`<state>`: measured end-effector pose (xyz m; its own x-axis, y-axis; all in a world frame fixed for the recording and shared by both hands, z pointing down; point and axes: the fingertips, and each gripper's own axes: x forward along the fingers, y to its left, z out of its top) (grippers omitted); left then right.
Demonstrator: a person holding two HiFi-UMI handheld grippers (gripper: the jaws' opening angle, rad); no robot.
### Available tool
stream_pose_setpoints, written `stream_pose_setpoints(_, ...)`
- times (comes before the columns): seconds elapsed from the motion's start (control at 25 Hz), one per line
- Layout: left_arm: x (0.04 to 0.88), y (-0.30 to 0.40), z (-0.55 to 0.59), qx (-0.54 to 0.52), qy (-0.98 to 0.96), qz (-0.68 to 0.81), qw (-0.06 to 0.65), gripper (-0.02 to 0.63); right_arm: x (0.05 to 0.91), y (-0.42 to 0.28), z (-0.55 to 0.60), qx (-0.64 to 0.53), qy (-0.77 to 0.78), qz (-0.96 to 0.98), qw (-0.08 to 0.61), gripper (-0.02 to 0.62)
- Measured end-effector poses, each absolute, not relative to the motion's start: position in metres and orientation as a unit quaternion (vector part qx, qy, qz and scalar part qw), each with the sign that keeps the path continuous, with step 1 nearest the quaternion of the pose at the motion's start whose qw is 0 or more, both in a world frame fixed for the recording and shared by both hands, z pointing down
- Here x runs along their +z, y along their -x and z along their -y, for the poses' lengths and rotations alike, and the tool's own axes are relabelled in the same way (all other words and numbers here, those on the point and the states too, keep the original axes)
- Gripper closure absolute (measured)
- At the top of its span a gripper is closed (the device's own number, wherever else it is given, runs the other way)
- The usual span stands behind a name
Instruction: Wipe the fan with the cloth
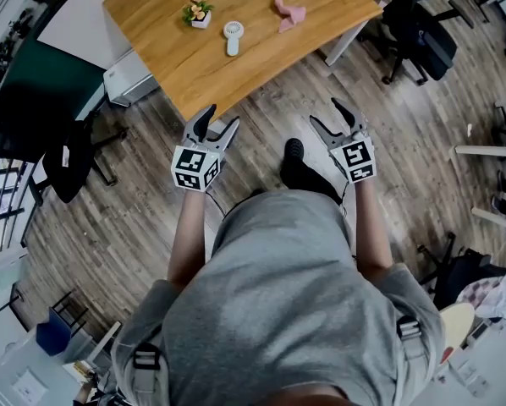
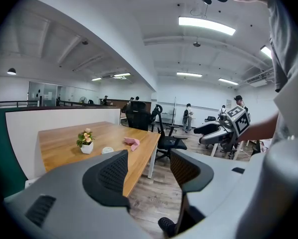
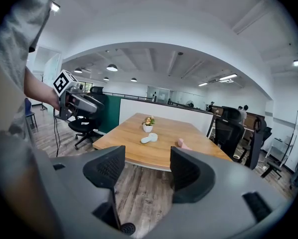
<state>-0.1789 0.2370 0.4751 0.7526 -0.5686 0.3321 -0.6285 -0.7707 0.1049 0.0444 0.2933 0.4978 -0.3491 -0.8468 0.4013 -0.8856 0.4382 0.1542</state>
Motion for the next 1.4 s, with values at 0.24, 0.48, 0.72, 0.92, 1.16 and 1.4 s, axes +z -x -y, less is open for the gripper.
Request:
stream_pose_setpoints(0.24, 0.471, 0.149, -0.201, 0.141, -0.922, 0.343, 0.113, 0.331, 0.492, -0.077, -0.244, 0.044, -0.505, 0.833, 0.220, 0.305)
stream_pose_setpoints(0.48, 0.478, 0.133, -0.173, 0.147, -0.908, 0.371, 0.124, 0.331, 0.500, -0.096, -0.204, 0.043, -0.478, 0.849, 0.223, 0.308)
stream_pose_setpoints(0.72, 0.485, 0.116, -0.152, 0.150, -0.894, 0.401, 0.131, 0.331, 0.508, -0.119, -0.167, 0.055, -0.453, 0.865, 0.208, 0.316)
stream_pose_setpoints(0.92, 0.484, 0.102, -0.133, 0.148, -0.884, 0.424, 0.131, 0.331, 0.513, -0.132, -0.139, 0.038, -0.429, 0.875, 0.219, 0.319)
stream_pose_setpoints(1.16, 0.489, 0.095, -0.116, 0.147, -0.872, 0.449, 0.126, 0.324, 0.518, -0.133, -0.117, 0.038, -0.406, 0.885, 0.225, 0.319)
stream_pose_setpoints(1.4, 0.495, 0.097, -0.101, 0.148, -0.866, 0.457, 0.138, 0.313, 0.524, -0.125, -0.106, 0.039, -0.385, 0.890, 0.240, 0.319)
